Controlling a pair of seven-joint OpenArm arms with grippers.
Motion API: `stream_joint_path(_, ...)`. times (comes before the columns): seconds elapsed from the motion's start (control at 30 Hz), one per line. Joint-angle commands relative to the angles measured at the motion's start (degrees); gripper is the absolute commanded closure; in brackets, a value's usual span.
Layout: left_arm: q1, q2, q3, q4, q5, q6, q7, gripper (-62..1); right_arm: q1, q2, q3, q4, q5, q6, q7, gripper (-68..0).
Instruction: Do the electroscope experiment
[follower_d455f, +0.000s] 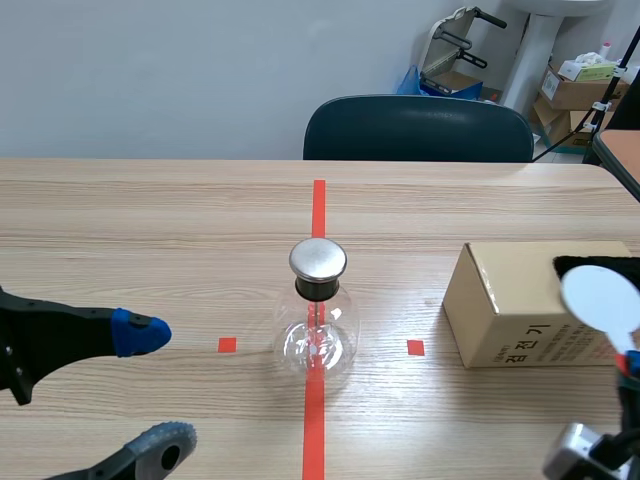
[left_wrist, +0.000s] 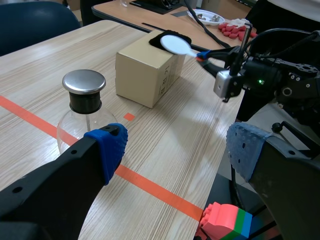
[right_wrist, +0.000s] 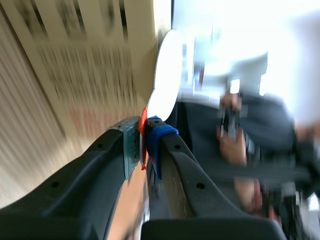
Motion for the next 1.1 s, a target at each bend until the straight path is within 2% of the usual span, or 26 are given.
stream_joint_path(0.0,0.0,0.2,-0.2,0.7,-0.3,-0.4,-0.9,-43.7,-0.1,0.7,0.3,0.8,0.9,-3.3,-2.0,-0.8)
stream_joint_path(0.13,0.0,0.2,-0.2,0.7,-0.3,-0.4,-0.9,-43.7,-0.1,0.7,0.3,0.8,0.9,-3.3,-15.0,-0.8)
stream_joint_path(0.2,0.0,0.2,-0.2,0.7,-0.3,-0.3,-0.9,-43.7,-0.1,1.0,0.3,0.8,0.5,-3.3,-17.3,-0.8)
stream_joint_path(0.27,0.0,0.2,-0.2,0.7,-0.3,0.0,-0.9,-43.7,0.0,1.2,0.3,0.8,0.0,-3.3,-14.4,-0.8)
stream_joint_path(0.37,0.0,0.1,-0.2,0.7,-0.3,1.0,-0.7,-43.7,0.4,1.6,0.1,0.8,-0.2,-3.3,-5.4,-0.8)
stream_joint_path(0.43,0.0,0.1,-0.2,0.7,-0.3,1.0,-0.7,-43.7,0.6,1.8,-0.2,0.8,-0.1,-3.3,-3.8,-0.8)
stream_joint_path(0.5,0.0,0.1,-0.2,0.7,-0.3,1.0,-0.7,-43.7,0.5,1.8,-0.2,0.8,0.8,-3.3,-7.1,-0.8)
stream_joint_path(0.57,0.0,0.1,-0.2,0.7,-0.3,1.0,-0.8,-43.7,0.5,1.8,-0.2,0.8,0.9,-3.3,-14.6,-0.8)
stream_joint_path(0.63,0.0,0.1,-0.2,0.7,-0.3,0.9,-0.7,-43.7,0.5,2.0,-0.2,0.8,0.9,-3.3,-19.2,-0.8)
stream_joint_path(0.7,0.0,0.1,-0.2,0.7,-0.2,0.9,-0.7,-43.7,0.6,2.5,-0.3,0.8,0.7,-3.3,-17.9,-0.8)
stream_joint_path(0.83,0.0,0.1,-0.2,0.7,-0.1,0.9,-0.6,-43.7,1.1,3.6,-2.5,0.8,0.6,-3.3,-9.4,-0.8)
stream_joint_path(0.93,0.0,0.1,-0.2,0.7,-0.1,0.9,-0.1,-43.7,1.2,3.8,-3.1,0.8,0.7,-3.3,-9.0,-0.8)
stream_joint_path(1.07,0.0,0.1,-0.2,0.7,-0.2,1.0,0.5,-43.7,0.9,3.8,-3.1,0.8,0.9,-3.3,-11.2,-0.8)
